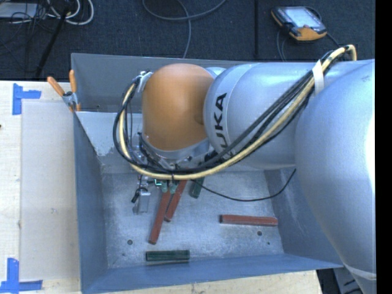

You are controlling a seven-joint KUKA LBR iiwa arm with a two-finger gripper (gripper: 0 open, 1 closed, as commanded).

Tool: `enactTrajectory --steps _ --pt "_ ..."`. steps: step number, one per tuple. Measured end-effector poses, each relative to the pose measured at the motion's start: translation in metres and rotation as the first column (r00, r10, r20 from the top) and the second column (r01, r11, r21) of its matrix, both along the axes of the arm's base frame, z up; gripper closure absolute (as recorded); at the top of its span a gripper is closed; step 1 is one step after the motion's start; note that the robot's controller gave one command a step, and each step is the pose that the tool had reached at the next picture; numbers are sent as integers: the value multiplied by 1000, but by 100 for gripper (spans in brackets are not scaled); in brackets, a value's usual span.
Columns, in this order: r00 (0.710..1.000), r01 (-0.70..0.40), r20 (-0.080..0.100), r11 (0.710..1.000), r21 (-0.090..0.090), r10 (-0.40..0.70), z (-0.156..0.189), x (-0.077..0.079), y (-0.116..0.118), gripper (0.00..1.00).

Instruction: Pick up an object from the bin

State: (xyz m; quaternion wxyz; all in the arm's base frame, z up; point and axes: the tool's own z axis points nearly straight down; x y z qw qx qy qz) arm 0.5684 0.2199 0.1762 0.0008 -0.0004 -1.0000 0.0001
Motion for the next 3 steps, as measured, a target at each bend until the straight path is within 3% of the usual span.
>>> enactTrajectory --steps 1,2,3 --pt "998 -59 6 998 2 59 -49 -10 -31 0" --pt "997 -73 1 997 0 73 -104 4 -70 0" --pt "1000 -12 0 1000 1 12 -107 -50 -90 100"
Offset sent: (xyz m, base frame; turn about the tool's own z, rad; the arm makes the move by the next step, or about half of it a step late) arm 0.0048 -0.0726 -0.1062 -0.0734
